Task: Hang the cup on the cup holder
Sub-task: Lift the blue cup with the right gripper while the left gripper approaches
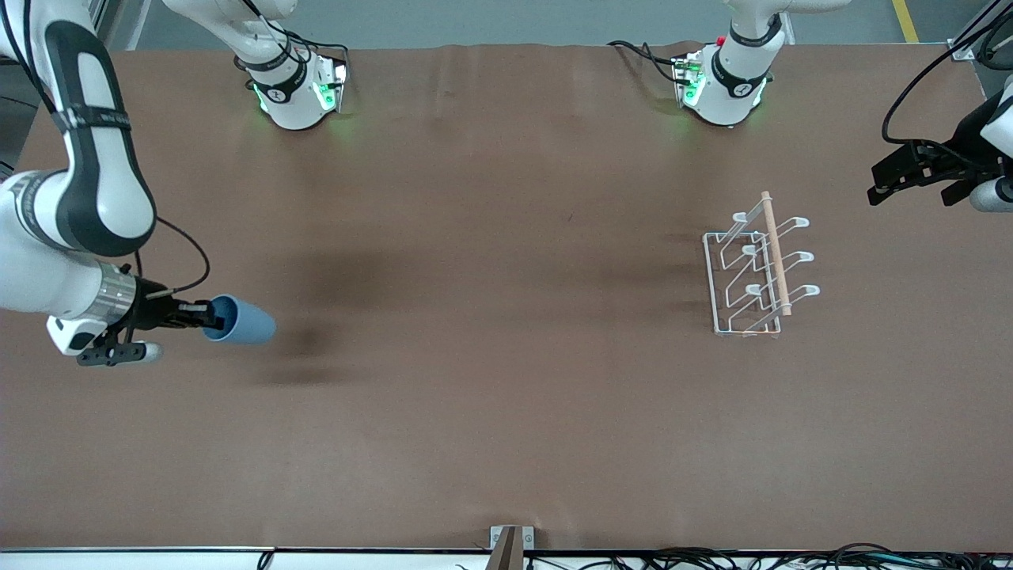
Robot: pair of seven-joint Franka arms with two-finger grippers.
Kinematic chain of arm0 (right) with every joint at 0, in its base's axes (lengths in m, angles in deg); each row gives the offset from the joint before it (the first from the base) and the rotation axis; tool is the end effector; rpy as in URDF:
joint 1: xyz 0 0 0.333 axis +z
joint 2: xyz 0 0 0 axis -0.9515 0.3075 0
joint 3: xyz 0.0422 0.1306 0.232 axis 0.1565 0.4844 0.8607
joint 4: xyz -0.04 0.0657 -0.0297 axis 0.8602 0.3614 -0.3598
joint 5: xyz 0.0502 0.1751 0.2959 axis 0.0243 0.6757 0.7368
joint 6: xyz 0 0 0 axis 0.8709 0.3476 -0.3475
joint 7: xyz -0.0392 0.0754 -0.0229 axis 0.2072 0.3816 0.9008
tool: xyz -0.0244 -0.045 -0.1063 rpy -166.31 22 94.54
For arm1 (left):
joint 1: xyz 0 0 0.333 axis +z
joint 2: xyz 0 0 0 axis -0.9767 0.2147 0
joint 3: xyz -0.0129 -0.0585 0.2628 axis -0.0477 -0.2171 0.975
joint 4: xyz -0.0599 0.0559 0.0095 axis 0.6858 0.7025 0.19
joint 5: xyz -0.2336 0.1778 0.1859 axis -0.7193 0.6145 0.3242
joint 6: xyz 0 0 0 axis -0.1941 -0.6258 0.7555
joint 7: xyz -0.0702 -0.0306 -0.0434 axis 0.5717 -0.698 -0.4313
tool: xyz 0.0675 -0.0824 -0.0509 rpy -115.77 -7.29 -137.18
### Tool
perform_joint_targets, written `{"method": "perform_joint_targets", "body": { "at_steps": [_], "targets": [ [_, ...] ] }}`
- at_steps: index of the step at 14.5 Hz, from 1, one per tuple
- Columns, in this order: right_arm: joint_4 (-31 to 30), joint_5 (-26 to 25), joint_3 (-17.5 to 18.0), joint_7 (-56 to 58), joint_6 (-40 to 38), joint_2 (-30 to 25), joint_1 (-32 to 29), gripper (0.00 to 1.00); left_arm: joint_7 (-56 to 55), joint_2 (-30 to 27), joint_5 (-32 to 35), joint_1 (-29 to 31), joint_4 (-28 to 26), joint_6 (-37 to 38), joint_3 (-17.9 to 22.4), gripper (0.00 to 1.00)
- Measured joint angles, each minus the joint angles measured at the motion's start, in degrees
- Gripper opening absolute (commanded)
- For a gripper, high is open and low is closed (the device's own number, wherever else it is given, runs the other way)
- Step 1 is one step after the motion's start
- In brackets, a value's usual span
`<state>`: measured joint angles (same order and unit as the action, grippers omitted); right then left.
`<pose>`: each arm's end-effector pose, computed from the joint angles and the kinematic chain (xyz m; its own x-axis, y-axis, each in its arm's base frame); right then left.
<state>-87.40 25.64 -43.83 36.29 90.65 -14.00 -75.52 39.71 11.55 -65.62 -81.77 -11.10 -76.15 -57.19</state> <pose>0.5694 0.0076 0.3544 0.9984 0.0167 -0.0531 -0.0053 -0.9211 -0.3893 0.4978 -0.0248 0.5854 0.9998 -0.0201 0.0063 -0.0202 -0.9996 0.0188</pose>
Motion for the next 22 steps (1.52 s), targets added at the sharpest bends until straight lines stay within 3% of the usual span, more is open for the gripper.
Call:
{"method": "perform_joint_targets", "body": {
  "at_steps": [7,14,18,22],
  "targets": [
    [-7.8,32.8,0.8,0.1,-1.2,-3.9,11.2,0.00,2.3,0.1,0.0,-0.1,0.0,-0.2,-0.1,1.00],
    [-12.9,56.8,1.1,0.1,-1.2,-4.4,22.5,0.00,27.1,0.3,-0.9,-4.3,0.0,-0.8,-2.6,0.99],
    [-15.7,66.4,1.1,0.1,-4.6,-4.3,24.8,0.00,32.1,1.8,-5.0,-7.5,-0.1,-0.8,-6.7,1.00],
    [-17.5,70.2,1.1,0.1,-6.1,-4.1,27.3,0.00,35.3,5.0,-7.7,-8.3,-0.1,-0.9,-16.0,1.00]
  ]
}}
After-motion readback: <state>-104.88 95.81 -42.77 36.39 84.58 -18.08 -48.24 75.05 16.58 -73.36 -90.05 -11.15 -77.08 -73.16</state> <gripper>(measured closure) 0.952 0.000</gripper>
